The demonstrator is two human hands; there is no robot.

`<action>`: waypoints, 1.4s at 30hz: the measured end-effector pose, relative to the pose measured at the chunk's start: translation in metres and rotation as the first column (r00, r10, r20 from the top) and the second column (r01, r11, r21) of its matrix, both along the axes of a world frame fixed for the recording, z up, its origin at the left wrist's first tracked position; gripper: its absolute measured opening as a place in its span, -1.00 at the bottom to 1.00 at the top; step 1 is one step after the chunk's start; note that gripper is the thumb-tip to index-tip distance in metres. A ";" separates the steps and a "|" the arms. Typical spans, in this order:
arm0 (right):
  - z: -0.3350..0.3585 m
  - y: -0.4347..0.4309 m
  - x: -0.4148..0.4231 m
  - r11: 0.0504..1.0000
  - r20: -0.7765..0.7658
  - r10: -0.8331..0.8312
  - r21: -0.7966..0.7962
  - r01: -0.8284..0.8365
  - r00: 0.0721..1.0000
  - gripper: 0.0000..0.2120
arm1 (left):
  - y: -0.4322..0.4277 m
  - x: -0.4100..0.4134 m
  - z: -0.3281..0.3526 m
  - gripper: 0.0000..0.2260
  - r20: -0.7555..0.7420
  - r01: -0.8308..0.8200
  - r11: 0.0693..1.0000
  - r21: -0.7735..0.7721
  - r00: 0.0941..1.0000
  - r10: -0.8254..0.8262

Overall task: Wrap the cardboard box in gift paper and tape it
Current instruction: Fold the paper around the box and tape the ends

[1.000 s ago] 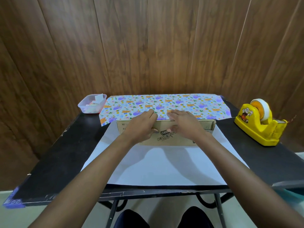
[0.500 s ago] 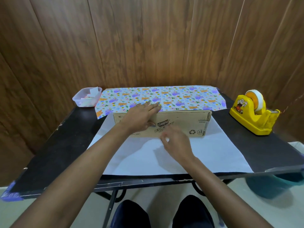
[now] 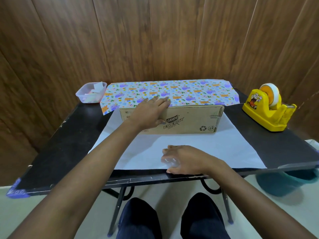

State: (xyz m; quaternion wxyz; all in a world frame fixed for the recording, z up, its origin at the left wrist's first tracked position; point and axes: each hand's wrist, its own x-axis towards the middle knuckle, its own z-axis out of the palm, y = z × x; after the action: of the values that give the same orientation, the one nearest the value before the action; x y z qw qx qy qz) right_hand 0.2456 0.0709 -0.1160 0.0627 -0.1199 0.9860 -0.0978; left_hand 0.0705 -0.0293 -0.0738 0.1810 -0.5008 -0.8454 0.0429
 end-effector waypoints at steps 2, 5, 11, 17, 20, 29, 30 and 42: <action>-0.008 0.000 0.001 0.998 -0.126 -0.014 0.052 0.021 0.992 -0.73 | 0.000 0.000 0.000 -0.31 -0.004 -0.005 1.000 -0.009 1.000 0.005; -0.016 -0.005 0.002 0.994 -0.319 0.024 0.112 0.012 0.947 -0.70 | 0.001 0.000 -0.002 -0.30 -0.005 -0.017 1.000 -0.006 1.000 0.017; -0.023 0.001 0.015 0.987 -0.474 0.089 0.158 -0.014 0.876 -0.76 | 0.007 0.008 -0.006 -0.32 -0.001 -0.068 0.997 0.029 0.998 0.068; -0.032 0.011 0.029 0.992 -0.513 0.095 0.118 -0.039 0.853 -0.84 | 0.013 0.017 -0.007 -0.29 0.002 -0.105 0.993 0.045 0.994 0.105; -0.034 0.014 0.028 0.991 -0.459 0.111 0.122 -0.061 0.882 -0.78 | 0.015 0.017 -0.007 -0.29 -0.001 -0.107 0.993 0.051 0.994 0.107; 0.036 0.051 -0.009 0.921 -0.357 -0.309 -0.343 0.184 0.881 -0.63 | 0.015 0.018 -0.010 -0.35 0.004 -0.087 0.990 0.113 0.996 0.087; 0.044 0.060 -0.024 0.915 -0.414 -0.372 -0.313 0.253 0.831 -0.58 | 0.014 0.017 -0.011 -0.35 -0.002 -0.085 0.989 0.122 0.996 0.086; 0.049 0.101 -0.042 0.812 -0.282 -0.569 -0.342 0.473 0.773 -0.58 | 0.022 0.023 0.003 -0.37 0.064 -0.117 0.986 0.123 0.992 0.110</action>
State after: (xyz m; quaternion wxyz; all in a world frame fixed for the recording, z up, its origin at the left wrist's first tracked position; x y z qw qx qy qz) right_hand 0.2036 0.1715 -0.0674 -0.1704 0.1370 0.9527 -0.2110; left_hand 0.0931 -0.0071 -0.0709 0.1854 -0.4404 -0.8783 -0.0145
